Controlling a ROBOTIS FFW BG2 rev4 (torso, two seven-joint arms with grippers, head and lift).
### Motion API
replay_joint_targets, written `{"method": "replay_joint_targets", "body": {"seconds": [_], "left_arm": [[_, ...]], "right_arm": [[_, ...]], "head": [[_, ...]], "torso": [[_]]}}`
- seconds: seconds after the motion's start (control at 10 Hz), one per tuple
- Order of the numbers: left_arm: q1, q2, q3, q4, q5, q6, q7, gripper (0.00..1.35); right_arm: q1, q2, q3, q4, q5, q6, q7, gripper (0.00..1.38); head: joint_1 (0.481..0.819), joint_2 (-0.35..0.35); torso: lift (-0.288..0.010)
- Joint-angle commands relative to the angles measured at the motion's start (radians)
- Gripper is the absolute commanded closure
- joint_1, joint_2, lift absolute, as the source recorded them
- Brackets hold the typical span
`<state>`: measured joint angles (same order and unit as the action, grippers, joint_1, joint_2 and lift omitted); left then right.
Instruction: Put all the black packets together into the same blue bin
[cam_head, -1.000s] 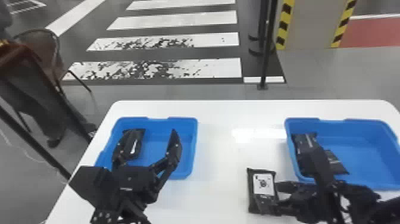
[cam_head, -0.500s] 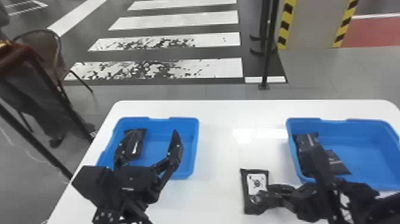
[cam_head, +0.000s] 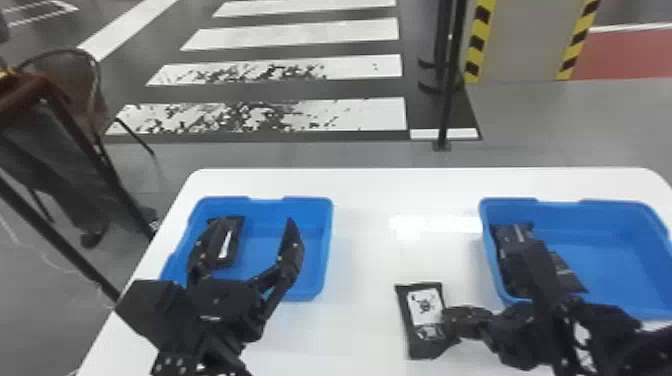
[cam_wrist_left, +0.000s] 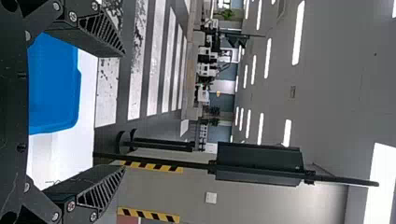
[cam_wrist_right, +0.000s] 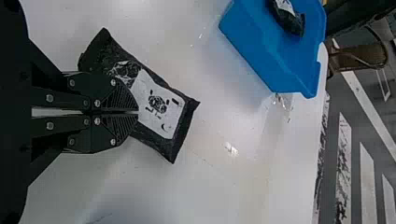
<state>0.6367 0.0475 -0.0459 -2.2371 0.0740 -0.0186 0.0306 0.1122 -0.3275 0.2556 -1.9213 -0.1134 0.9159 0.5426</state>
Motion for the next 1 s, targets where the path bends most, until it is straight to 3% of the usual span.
{"method": "replay_joint_targets", "body": {"seconds": [0.0, 0.1, 0.2, 0.4, 0.5, 0.9], "left_arm": [[0.001, 0.000, 0.000, 0.000, 0.000, -0.006, 0.000, 0.19], [0.001, 0.000, 0.000, 0.000, 0.000, -0.006, 0.000, 0.19], [0.001, 0.000, 0.000, 0.000, 0.000, -0.006, 0.000, 0.19], [-0.001, -0.002, 0.000, 0.002, -0.002, -0.006, -0.001, 0.19], [-0.001, -0.002, -0.002, 0.002, -0.002, -0.006, -0.003, 0.19], [-0.004, -0.002, -0.002, 0.005, -0.002, -0.004, -0.005, 0.19]], "right_arm": [[0.015, 0.002, -0.014, -0.016, -0.002, -0.035, -0.006, 1.10], [0.018, 0.004, -0.022, -0.016, -0.012, -0.045, -0.007, 1.10], [0.018, 0.004, -0.022, 0.008, -0.060, -0.064, -0.006, 1.00], [0.018, 0.004, -0.024, 0.011, -0.056, -0.094, -0.001, 0.30], [0.013, 0.004, -0.020, 0.013, -0.048, -0.106, 0.002, 0.08], [-0.058, -0.005, 0.071, 0.084, -0.058, -0.118, 0.005, 0.12]], "head": [[0.695, 0.146], [0.695, 0.146], [0.695, 0.145], [0.695, 0.154], [0.695, 0.156], [0.695, 0.173]], "torso": [[-0.110], [-0.110], [-0.110], [-0.110], [-0.110], [-0.110]]}}
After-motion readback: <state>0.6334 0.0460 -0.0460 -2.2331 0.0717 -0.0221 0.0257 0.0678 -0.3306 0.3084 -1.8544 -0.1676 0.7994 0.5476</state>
